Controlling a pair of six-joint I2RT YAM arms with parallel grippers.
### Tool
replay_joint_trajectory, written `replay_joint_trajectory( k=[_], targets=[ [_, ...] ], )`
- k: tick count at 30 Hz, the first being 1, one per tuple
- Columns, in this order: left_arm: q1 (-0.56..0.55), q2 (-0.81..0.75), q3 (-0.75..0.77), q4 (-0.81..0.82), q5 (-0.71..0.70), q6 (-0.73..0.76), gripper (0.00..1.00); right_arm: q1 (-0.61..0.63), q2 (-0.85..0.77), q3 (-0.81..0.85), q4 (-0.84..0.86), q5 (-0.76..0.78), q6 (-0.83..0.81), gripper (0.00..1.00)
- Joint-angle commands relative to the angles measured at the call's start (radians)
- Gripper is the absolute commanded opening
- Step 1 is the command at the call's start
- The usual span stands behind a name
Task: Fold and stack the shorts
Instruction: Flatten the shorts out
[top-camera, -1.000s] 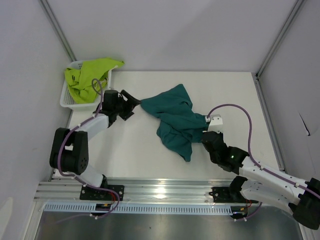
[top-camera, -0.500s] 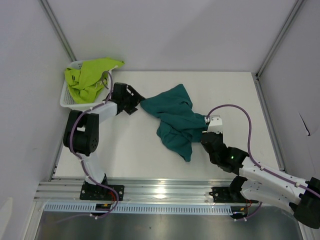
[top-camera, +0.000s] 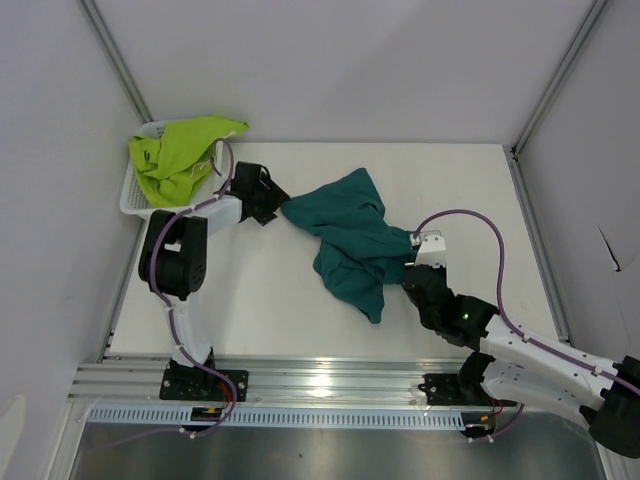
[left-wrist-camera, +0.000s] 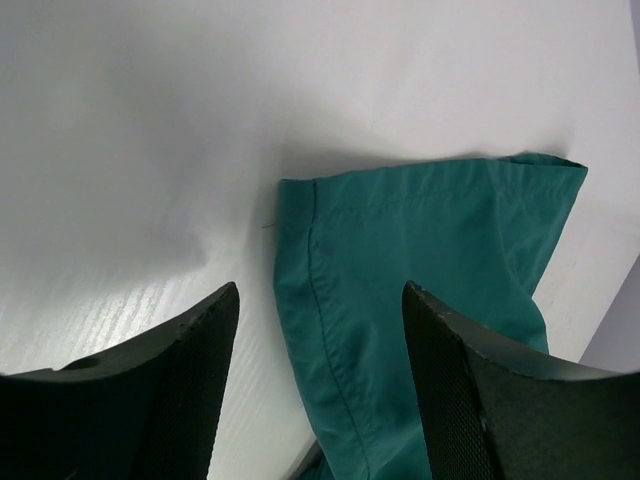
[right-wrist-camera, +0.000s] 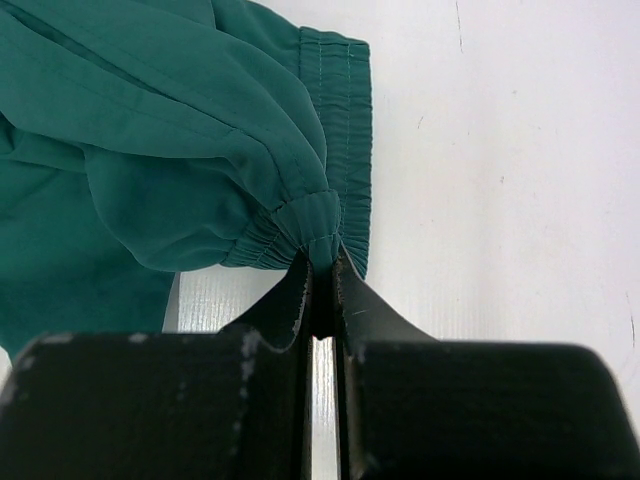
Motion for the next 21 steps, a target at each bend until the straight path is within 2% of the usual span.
replay_joint_trajectory(
  k=[1,10,15,21],
  targets=[
    [-0.025,0.01,0.057,-0.017,-0.057,0.008,0.68,0.009,-0.019,-0.001,0.019,0.052,0.009,0.0],
    [-0.052,0.084,0.163,-0.101,-0.131,0.035,0.68,0.009,-0.031,-0.001,0.012,0.063,0.024,0.0],
    [-0.052,0.122,0.186,-0.127,-0.136,0.029,0.63,0.01,-0.039,-0.001,0.007,0.064,0.027,0.0],
    [-0.052,0.205,0.319,-0.222,-0.133,0.055,0.47,0.01,-0.043,-0.002,0.006,0.064,0.029,0.0]
  ],
)
